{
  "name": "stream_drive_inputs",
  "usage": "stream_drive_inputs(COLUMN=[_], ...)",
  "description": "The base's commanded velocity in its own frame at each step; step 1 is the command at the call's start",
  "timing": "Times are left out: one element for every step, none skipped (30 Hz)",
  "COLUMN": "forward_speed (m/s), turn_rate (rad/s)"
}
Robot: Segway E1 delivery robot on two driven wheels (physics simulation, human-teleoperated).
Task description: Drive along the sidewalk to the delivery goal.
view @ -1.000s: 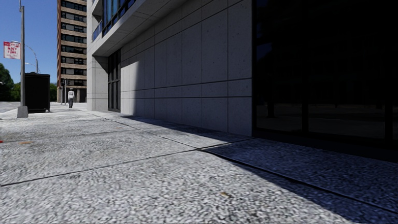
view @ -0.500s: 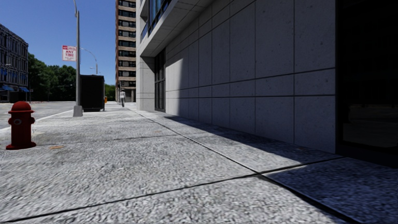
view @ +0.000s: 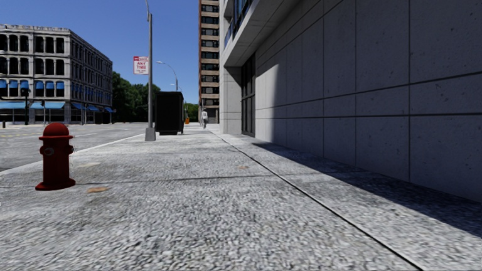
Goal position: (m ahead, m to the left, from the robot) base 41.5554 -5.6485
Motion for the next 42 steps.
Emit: stream_drive_inputs(forward_speed=[2.0,2.0,2.0,2.0,2.0,2.0,2.0,2.0,2.0,2.0,2.0,2.0,2.0,2.0,2.0,2.0,2.0,2.0,2.0,2.0,2.0,2.0,2.0,2.0,2.0,2.0,2.0,2.0,2.0,2.0,2.0,2.0,2.0,2.0,2.0,2.0,2.0,2.0,2.0,2.0,2.0,2.0], turn_rate=[0.56,0.56,0.56,0.56,0.56,0.56,0.56,0.56,0.56,0.56,0.56,0.56,0.0,0.0,0.0,0.0,0.0,0.0,0.0,0.0,0.0,0.0,0.0,0.0,0.0,0.0,0.0,0.0,0.0,0.0,0.0,0.0,0.0,0.0,-0.04,-0.04,-0.07,-0.11,-0.17,-0.19,-0.19,-0.21])
